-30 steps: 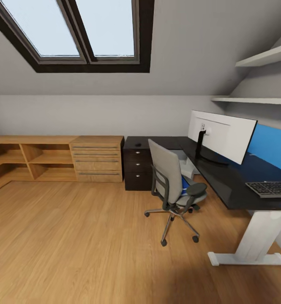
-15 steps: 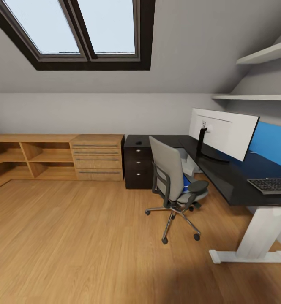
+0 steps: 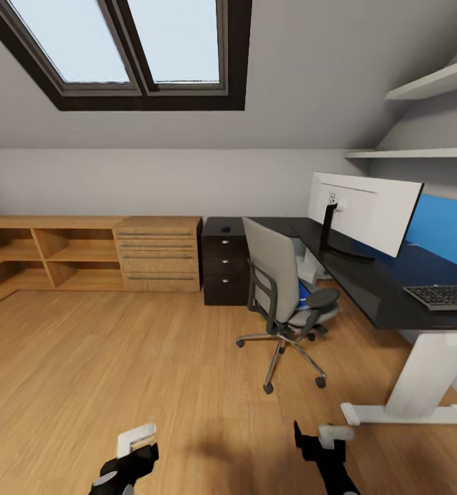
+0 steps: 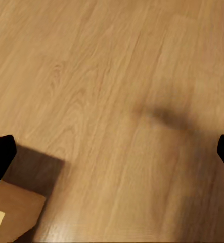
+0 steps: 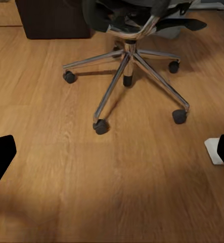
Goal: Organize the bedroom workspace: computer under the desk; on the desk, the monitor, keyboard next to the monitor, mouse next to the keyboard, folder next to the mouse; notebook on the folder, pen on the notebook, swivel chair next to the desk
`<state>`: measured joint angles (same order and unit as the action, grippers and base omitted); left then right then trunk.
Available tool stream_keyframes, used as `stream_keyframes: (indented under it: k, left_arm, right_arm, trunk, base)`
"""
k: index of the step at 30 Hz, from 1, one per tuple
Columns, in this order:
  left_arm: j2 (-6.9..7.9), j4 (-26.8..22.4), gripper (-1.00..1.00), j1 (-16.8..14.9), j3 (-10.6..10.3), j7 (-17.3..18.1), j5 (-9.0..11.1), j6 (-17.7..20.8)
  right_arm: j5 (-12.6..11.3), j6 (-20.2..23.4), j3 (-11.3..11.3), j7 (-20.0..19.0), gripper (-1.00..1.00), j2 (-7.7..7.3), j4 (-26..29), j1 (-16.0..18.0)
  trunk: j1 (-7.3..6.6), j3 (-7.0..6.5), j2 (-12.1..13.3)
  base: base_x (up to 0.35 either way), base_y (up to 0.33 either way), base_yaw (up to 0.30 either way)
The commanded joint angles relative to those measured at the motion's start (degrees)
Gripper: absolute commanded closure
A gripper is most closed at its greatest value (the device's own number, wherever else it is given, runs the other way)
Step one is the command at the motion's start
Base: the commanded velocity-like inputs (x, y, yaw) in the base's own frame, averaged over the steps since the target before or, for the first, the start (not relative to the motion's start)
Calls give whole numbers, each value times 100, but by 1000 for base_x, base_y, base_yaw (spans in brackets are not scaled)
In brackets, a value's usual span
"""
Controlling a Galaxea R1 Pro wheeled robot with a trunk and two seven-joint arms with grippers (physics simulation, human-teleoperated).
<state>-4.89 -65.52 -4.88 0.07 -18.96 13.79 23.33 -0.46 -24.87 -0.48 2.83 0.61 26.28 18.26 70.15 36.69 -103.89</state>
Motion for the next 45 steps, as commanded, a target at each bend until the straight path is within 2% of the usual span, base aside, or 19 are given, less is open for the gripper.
stream_keyframes:
  k: [1,2,3,4,5,7,9,10,11,12,15,16,19,20,26,27,28,45]
  left_arm:
    - [-15,-72,-100,-135,2,-51,61,183]
    - [-25,-104,-100,-270,2,-62,63,311]
    - [-36,-89,-100,-543,5,-79,66,495]
    - [-38,-46,-100,-673,8,-85,69,560]
    - [-45,75,-100,-894,12,-93,70,650]
    - [-50,189,-100,-1044,14,-97,66,697]
    - [-54,316,-100,-1203,24,-97,57,732]
    - [-56,328,-100,-1225,23,-97,53,731]
    - [-58,318,-100,-1257,21,-96,47,711]
    - [-20,101,-100,-1287,24,-96,41,599]
    - [15,-429,-100,-1145,21,-103,28,426]
    - [26,-1151,-100,-734,21,-101,22,243]
    - [29,-1568,-100,-468,23,-100,22,184]
    - [31,-2087,-100,-102,26,-101,24,146]
    - [30,-2349,-100,108,26,-113,22,138]
    - [19,-2359,-100,125,20,-114,19,144]
    - [16,-2359,-100,126,20,-116,19,143]
    - [-14,-2358,-100,128,3,-117,23,144]
  right_arm:
    - [-8,148,-5,62,-100,21,-46,161]
    - [-9,305,-5,112,-100,44,-95,315]
    - [-11,599,-5,216,-100,95,-200,626]
    - [-12,735,-5,267,-100,122,-255,782]
    - [-9,996,-5,376,-100,176,-357,1089]
    - [-2,1240,-5,496,-100,222,-442,1369]
    - [0,1666,5,753,-100,286,-533,1759]
    - [1,1746,10,808,-100,301,-539,1815]
    - [1,1858,17,893,-100,344,-534,1898]
    - [-10,1975,8,979,-100,420,-462,1983]
    - [-24,1996,-16,1049,-100,462,-403,2022]
    - [-42,1986,-17,1089,-100,459,-364,2033]
    - [-38,1971,-10,1097,-100,460,-330,2033]
    - [-22,1952,6,1100,-100,457,-151,2000]
    - [-20,1862,14,1097,-100,467,34,1888]
    - [-43,1395,18,1106,-100,489,33,1876]
    - [-47,1323,19,1106,-100,491,28,1875]
    - [-51,1234,22,1112,-100,493,24,1874]
  trunk:
    - [22,26,-45]
    - [44,44,-85]
    - [66,62,-125]
    - [88,79,-165]
    - [110,97,-205]
    - [154,133,-285]
    - [198,169,-366]
    - [220,187,-406]
    - [242,205,-446]
    - [264,223,-486]
    - [329,277,-606]
    - [351,295,-646]
    - [417,349,-767]
    - [439,367,-807]
    - [571,474,-1047]
    - [593,492,-1087]
    - [615,510,-1128]
    - [988,816,-1809]
  base:
    - [0,0,0]
    - [0,0,0]
    - [0,0,0]
    - [0,0,0]
    - [0,0,0]
    - [0,0,0]
    - [0,0,0]
    - [0,0,0]
    - [0,0,0]
    - [0,0,0]
    - [0,0,0]
    - [0,0,0]
    - [0,0,0]
    - [0,0,0]
    - [0,0,0]
    - [0,0,0]
    - [0,0,0]
    - [0,0,0]
